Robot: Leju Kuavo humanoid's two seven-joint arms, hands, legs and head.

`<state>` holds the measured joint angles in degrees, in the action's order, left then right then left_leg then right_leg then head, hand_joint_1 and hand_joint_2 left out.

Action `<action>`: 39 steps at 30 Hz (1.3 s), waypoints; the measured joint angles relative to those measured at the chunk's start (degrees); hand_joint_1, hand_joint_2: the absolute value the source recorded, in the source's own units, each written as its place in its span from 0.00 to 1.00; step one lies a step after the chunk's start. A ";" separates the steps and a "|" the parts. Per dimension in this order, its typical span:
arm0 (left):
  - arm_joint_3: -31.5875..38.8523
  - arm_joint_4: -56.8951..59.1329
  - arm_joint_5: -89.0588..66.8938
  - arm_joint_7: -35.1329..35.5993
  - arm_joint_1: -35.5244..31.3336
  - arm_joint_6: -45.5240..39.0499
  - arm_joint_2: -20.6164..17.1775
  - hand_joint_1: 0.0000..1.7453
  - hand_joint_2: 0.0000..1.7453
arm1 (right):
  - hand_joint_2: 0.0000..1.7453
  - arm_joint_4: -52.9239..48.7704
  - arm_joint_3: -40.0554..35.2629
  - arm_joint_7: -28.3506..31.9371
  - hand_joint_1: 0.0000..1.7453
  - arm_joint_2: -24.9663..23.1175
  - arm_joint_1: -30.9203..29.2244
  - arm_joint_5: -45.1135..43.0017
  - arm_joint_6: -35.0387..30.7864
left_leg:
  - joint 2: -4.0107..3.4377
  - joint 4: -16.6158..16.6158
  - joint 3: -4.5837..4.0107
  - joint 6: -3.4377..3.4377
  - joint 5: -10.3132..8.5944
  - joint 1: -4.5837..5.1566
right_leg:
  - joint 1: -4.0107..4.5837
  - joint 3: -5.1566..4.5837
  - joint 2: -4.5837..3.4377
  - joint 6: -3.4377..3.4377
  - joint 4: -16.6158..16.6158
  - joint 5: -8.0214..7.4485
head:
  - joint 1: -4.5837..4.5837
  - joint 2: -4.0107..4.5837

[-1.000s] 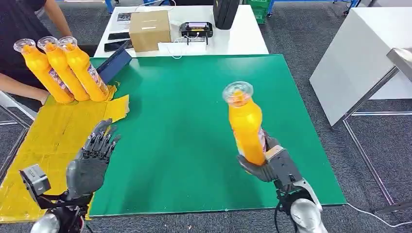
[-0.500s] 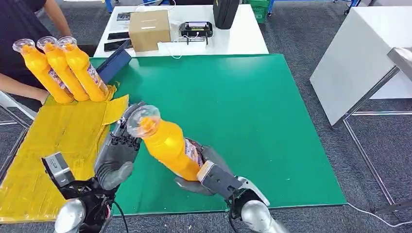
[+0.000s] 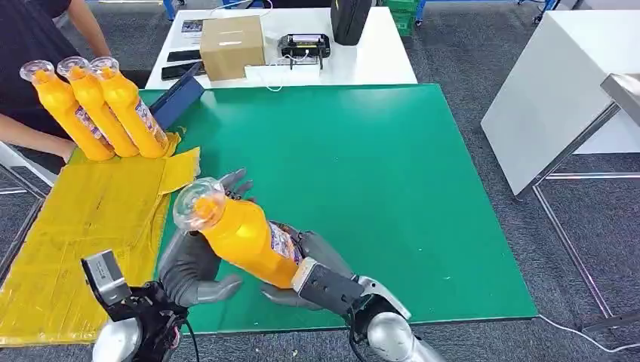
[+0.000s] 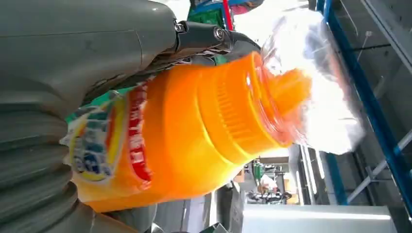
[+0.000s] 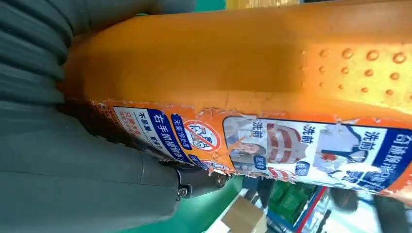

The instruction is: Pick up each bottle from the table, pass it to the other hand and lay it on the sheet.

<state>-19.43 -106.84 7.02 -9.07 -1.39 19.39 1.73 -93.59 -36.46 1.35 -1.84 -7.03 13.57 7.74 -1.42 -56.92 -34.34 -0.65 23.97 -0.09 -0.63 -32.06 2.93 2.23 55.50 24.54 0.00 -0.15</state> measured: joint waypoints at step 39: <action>-0.50 2.23 0.50 -1.25 -0.88 3.52 -2.76 1.00 1.00 | 1.00 -0.59 -6.75 -0.57 0.00 1.36 -3.61 2.93 3.54 | 0.00 0.00 -0.01 0.00 0.00 0.00 | 0.00 -0.01 0.01 0.00 0.00 0.00 | 0.00 0.00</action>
<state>-19.93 -104.61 7.52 -10.32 -2.27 22.91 -1.03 -94.18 -43.21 0.79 -0.48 -10.64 16.50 11.28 -1.41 -56.92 -34.35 -0.65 23.97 -0.09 -0.63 -32.07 2.94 2.23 55.50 24.54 0.00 -0.15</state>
